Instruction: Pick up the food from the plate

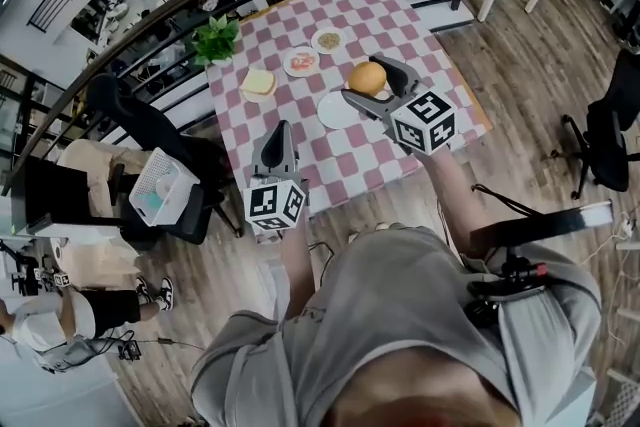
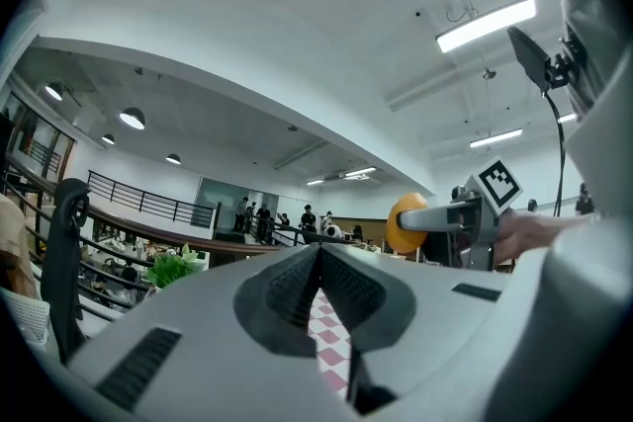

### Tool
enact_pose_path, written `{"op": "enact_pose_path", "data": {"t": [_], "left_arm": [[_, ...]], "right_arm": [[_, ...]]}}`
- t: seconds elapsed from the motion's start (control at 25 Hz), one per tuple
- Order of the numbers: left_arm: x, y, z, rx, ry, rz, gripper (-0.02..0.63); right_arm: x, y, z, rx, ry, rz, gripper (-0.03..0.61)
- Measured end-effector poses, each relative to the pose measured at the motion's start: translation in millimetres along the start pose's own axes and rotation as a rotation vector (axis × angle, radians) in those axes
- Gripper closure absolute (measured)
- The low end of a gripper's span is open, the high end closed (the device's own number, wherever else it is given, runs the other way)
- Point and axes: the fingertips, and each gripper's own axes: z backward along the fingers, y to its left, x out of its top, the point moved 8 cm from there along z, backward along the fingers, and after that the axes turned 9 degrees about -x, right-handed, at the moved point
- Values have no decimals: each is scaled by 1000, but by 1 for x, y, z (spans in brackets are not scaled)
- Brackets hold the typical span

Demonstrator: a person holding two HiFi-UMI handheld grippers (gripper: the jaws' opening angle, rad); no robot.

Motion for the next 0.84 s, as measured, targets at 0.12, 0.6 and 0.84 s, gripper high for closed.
{"op": "enact_pose_path", "data": {"t": [0.12, 0.6, 0.84], "left_arm": [[0, -2, -3, -10, 0, -3, 604], [0, 8, 7, -60, -18, 16, 604], [9, 12, 19, -65, -27, 1, 604]], "right_arm": [[1, -3, 4, -14, -4, 4, 204], [5, 5, 19, -70, -31, 20, 205], [9, 19, 18, -74, -35, 40, 204]]}}
